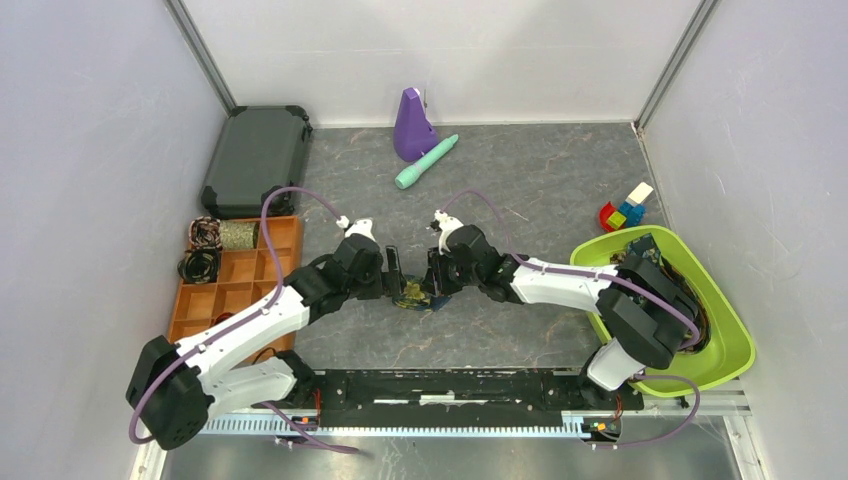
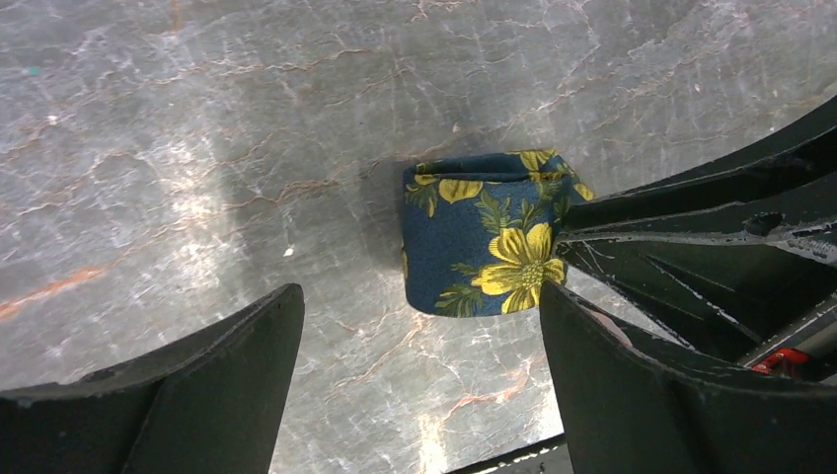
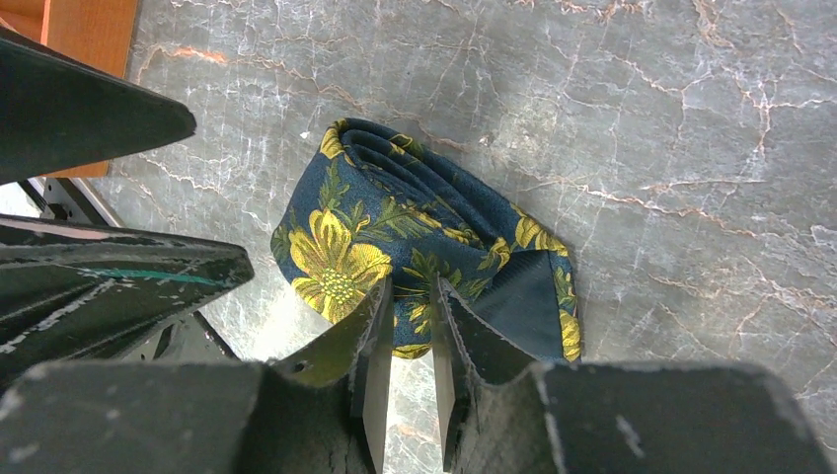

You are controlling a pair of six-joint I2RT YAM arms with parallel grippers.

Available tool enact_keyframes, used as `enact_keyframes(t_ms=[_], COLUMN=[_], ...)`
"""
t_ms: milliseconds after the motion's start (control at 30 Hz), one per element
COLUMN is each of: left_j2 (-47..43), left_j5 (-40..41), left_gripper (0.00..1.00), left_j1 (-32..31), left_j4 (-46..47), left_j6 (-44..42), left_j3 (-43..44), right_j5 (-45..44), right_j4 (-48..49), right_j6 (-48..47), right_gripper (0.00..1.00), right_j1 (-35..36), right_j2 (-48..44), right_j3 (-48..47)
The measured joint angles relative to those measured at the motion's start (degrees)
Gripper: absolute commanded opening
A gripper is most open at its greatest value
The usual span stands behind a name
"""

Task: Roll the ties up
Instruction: Roll the tie at the center of the board.

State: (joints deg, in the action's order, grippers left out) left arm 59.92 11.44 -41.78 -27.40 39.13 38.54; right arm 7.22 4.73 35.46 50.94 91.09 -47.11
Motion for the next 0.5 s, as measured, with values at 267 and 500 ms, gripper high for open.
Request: enact_keyframes(t_ms=[267,500], left_j2=[1.46,3.37], left_j5=[-6.58,-9.03], left_gripper=[0.95,0.95], left_j1=[1.95,1.97], left_j4=[7.48,10.86], left_j6=[-0.42,-0.39], left_j3=[-3.15,-3.48], right_j5=[0.07,0.22], right_j4=[1.31,2.23], right_j6=[0.0,0.0], right_gripper=[0.25,0.25], right_j1=[-0.11,-0.44], right_j2=[-0.28,-0.79], right_j3=[1.27,2.43])
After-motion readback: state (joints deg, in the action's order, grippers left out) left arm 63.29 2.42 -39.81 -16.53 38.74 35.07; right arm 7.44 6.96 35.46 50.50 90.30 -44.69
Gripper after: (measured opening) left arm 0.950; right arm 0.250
